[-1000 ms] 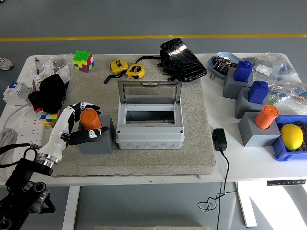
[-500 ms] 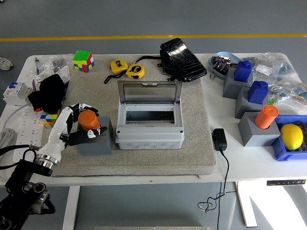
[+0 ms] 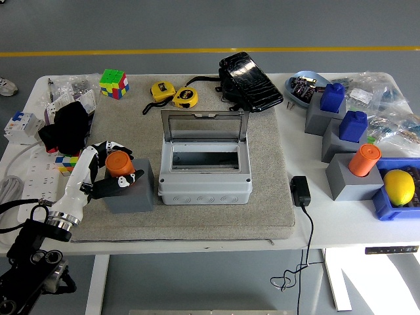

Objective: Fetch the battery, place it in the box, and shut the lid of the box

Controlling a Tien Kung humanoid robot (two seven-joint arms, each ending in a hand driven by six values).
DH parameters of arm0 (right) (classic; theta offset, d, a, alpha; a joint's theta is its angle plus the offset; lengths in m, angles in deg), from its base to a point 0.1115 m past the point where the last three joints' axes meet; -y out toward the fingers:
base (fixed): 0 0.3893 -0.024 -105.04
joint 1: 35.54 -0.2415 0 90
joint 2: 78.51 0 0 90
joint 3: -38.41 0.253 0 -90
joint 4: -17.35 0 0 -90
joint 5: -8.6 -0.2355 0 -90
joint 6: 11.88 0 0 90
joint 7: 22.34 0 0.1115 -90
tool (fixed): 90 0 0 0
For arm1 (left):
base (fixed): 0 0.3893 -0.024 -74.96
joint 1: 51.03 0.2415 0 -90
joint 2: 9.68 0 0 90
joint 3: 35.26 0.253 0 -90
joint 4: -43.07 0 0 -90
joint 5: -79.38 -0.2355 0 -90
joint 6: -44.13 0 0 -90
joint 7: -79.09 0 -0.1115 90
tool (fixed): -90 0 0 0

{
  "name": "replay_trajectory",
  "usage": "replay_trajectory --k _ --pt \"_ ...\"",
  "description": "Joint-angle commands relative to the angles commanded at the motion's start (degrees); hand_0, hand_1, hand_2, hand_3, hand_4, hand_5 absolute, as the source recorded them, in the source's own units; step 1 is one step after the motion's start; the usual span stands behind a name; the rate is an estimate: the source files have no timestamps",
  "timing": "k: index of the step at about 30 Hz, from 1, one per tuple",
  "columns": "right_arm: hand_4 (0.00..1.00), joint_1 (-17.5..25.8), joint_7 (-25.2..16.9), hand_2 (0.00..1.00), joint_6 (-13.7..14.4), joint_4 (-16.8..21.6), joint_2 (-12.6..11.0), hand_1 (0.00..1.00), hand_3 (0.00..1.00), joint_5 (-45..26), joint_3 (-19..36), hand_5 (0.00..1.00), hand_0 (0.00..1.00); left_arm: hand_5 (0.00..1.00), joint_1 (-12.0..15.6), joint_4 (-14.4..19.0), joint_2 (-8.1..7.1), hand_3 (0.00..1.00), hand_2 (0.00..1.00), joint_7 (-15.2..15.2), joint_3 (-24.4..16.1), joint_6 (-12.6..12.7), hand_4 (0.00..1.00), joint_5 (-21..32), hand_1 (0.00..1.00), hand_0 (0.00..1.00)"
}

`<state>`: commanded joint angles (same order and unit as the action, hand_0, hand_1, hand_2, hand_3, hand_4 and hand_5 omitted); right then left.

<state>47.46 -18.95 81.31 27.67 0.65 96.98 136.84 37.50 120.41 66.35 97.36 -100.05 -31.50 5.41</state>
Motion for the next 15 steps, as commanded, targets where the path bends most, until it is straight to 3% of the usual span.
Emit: replay_trajectory --k 3,14,15 --pt "0.998 0.0 0.0 0.79 0.0 0.0 0.0 0.832 0.816 -0.1 0.0 0.998 0.849 0.002 0.0 0.0 0.03 0.45 0.442 -0.1 0.0 0.1 0.773 0.0 0.418 0.197" --pt "0.998 -0.1 0.0 0.79 0.0 0.0 0.0 0.832 0.815 -0.1 0.2 0.998 0.849 0.002 0.0 0.0 0.07 0.446 0.418 -0.2 0.0 0.7 0.754 -0.1 0.389 0.179" --pt "0.998 -0.1 -0.1 0.79 0.0 0.0 0.0 0.832 0.815 0.0 0.3 0.998 0.849 0.002 0.0 0.1 0.06 0.424 0.386 -0.4 0.0 0.7 0.736 -0.3 0.272 0.13"
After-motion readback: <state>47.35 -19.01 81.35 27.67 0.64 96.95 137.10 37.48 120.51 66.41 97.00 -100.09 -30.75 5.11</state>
